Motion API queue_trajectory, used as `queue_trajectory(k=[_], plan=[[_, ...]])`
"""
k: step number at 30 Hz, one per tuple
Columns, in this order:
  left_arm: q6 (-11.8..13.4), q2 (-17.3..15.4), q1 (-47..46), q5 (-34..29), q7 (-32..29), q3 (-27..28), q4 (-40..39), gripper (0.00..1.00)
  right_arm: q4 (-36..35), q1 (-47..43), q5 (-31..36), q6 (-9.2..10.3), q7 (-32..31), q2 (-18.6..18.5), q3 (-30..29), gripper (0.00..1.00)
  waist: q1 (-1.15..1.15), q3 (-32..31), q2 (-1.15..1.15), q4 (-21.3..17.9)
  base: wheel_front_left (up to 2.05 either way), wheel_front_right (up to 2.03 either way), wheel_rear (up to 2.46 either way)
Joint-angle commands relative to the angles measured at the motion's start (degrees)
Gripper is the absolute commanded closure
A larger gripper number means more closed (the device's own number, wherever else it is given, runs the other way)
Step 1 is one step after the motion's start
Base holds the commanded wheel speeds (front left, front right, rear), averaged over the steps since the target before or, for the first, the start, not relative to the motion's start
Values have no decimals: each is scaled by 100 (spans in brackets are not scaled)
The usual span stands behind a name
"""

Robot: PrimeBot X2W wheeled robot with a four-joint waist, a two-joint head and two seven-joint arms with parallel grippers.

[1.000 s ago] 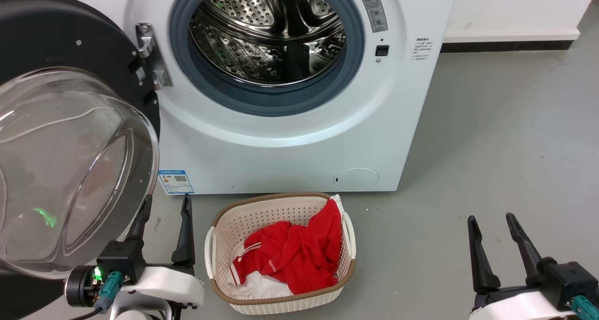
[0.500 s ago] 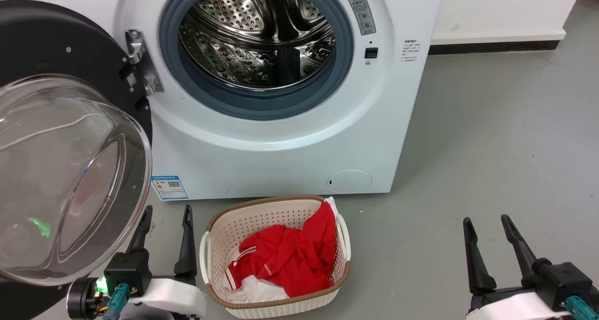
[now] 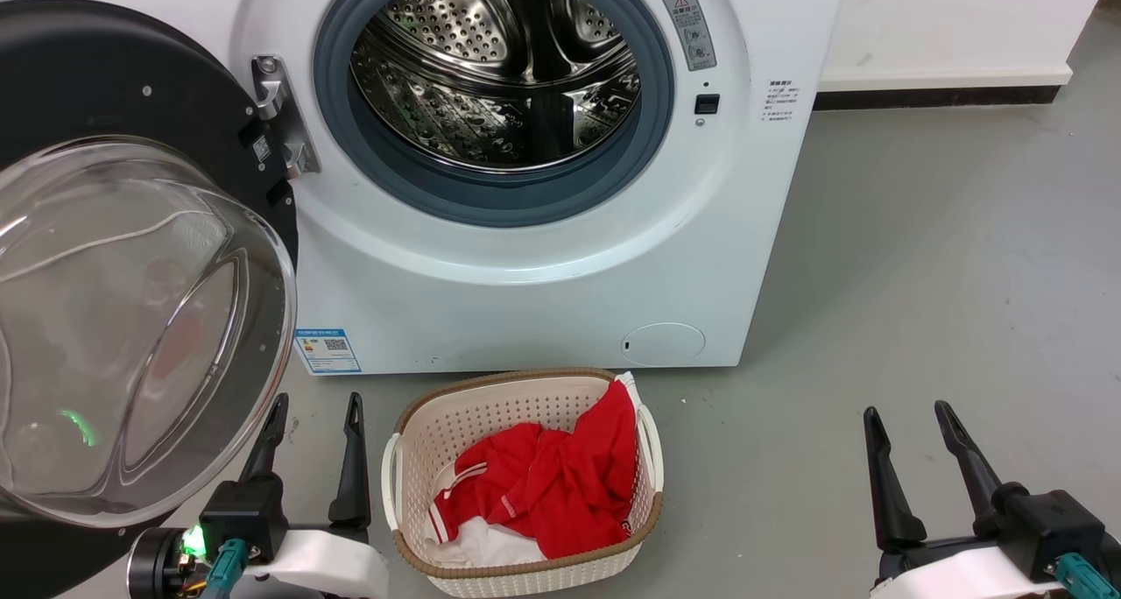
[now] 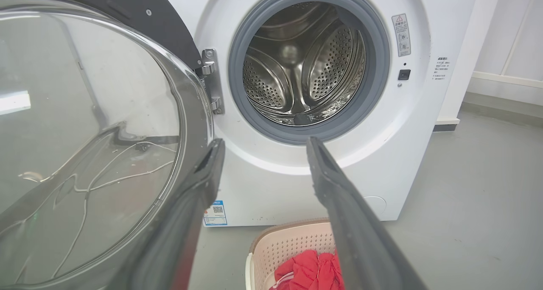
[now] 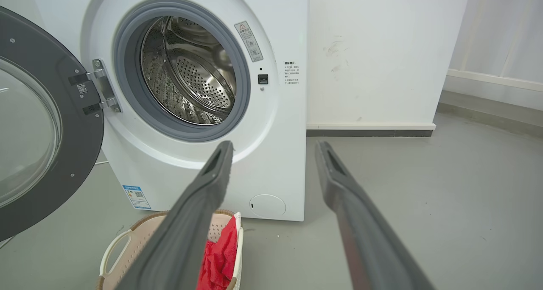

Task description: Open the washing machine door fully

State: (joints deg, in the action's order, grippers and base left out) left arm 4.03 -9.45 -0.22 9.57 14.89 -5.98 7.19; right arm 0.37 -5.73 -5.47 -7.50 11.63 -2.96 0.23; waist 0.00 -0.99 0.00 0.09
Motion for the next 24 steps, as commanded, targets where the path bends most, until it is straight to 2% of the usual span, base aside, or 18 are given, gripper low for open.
queue_trajectory(k=[1,18,19,24], plan=[[12,-14,57,-3,39,-9,-22,0,9,49,17,2,19,17,8,0,0,-4,0,5,0,0,0],[42,-51,83,62,42,-35,7,0,21,27,-34,2,36,17,18,0,0,-7,0,40,0,0,0],[22,-34,20,75,0,-40,6,100,11,-2,-15,-1,14,0,19,100,0,-7,0,41,0,0,0],[-9,8,27,281,-88,-7,158,100,104,-71,-231,-1,-3,0,47,100,0,-4,0,41,0,0,0]])
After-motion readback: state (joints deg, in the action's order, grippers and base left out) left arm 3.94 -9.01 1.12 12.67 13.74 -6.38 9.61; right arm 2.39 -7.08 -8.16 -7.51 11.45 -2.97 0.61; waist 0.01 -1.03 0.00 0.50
